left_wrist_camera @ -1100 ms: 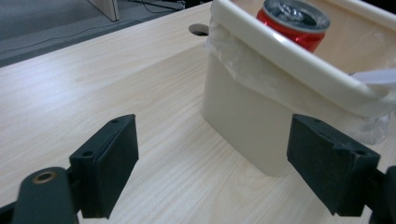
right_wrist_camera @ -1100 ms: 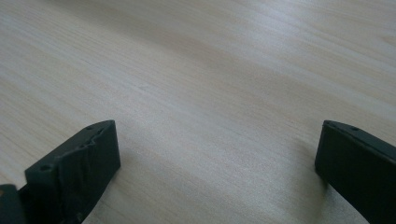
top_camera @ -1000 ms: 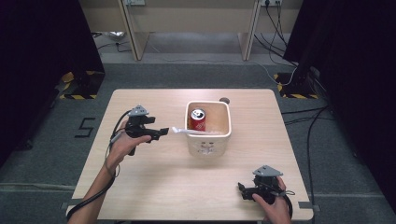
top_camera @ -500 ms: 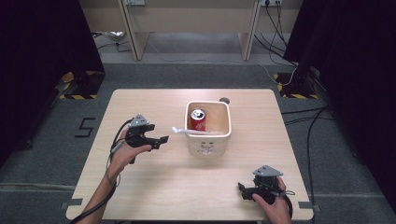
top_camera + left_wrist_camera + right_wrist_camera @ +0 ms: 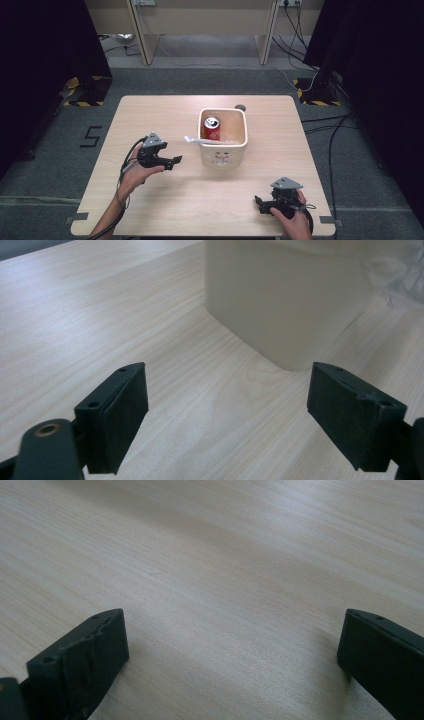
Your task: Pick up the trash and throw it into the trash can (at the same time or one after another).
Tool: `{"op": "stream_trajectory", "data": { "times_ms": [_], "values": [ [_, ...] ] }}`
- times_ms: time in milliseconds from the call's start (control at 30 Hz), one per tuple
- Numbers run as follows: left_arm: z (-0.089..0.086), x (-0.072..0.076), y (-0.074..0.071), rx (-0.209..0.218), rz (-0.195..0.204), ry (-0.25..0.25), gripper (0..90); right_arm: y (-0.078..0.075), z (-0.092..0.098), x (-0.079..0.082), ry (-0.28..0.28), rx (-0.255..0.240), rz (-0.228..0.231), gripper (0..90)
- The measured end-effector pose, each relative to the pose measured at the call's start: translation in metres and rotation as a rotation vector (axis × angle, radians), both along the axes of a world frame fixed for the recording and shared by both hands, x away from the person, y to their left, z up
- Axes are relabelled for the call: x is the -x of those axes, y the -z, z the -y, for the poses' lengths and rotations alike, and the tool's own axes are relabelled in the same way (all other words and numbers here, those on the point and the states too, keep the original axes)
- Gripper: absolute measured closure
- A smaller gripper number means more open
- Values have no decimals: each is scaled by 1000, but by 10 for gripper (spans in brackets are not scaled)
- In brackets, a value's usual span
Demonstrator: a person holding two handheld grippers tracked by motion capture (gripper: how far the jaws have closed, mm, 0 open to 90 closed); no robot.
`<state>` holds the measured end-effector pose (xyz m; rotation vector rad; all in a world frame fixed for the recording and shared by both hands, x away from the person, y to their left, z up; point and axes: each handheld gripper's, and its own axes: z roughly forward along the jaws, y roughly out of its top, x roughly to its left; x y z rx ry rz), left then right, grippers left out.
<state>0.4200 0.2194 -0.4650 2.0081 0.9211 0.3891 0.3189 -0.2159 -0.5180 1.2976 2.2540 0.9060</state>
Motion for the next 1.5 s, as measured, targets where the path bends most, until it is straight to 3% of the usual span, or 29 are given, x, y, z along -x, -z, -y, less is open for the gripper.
{"op": "stream_trajectory", "data": {
  "times_ms": [633, 1500],
  "values": [
    [6, 14, 33, -23, -46, 17, 166, 0, 0, 0, 0, 0, 1, 3],
    [4, 43, 46, -76, -53, 45, 166, 0, 0, 0, 0, 0, 1, 3]
  ]
}}
